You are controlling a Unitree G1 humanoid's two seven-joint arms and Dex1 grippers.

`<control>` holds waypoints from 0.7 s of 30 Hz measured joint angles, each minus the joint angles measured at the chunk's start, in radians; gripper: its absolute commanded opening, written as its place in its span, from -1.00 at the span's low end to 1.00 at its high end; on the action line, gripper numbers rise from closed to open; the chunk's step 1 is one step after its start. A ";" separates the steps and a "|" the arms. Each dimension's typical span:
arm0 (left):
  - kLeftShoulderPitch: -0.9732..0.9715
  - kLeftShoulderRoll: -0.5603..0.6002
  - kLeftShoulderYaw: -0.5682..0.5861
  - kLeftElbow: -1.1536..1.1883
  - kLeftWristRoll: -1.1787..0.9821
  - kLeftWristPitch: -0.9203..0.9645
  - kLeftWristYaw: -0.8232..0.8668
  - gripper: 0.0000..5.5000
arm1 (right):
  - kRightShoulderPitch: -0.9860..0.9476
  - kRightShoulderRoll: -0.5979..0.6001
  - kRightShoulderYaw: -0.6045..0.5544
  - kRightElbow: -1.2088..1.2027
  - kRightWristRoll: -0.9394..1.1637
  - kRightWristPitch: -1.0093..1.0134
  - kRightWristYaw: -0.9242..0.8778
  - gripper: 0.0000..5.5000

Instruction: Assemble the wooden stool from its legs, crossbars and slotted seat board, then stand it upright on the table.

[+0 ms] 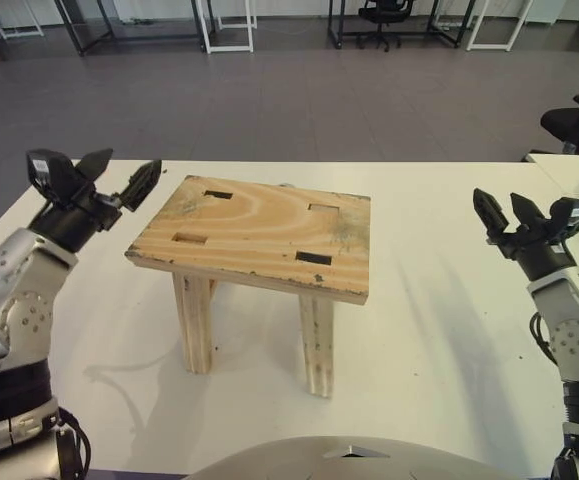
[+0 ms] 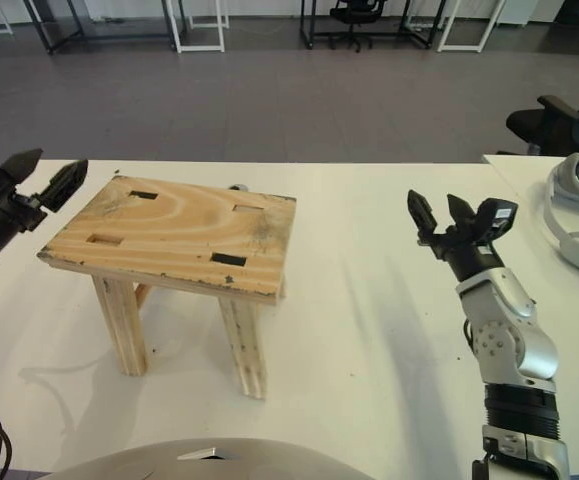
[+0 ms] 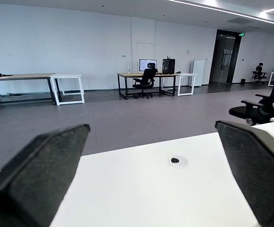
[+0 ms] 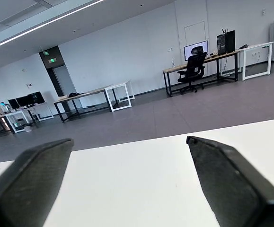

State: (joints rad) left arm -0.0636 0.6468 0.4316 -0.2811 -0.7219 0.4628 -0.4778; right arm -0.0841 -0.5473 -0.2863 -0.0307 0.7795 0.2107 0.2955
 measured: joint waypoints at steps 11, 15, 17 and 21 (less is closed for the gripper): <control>0.004 -0.090 -0.007 0.130 0.185 -0.194 0.033 0.78 | -0.082 0.108 -0.005 0.227 -0.354 -0.260 -0.063 0.62; -0.030 -0.092 0.047 0.280 0.227 -0.272 0.074 0.78 | -0.154 0.089 -0.067 0.410 -0.391 -0.327 -0.065 0.62; -0.030 -0.095 0.042 0.300 0.251 -0.289 0.076 0.78 | -0.165 0.085 -0.071 0.454 -0.398 -0.351 -0.058 0.62; -0.040 -0.116 -0.005 0.317 0.296 -0.323 0.075 0.78 | -0.171 0.096 -0.062 0.484 -0.400 -0.378 0.005 0.62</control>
State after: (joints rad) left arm -0.1035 0.5308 0.4268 0.0357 -0.4255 0.1398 -0.4030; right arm -0.2553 -0.4509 -0.3479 0.4533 0.3791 -0.1677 0.3008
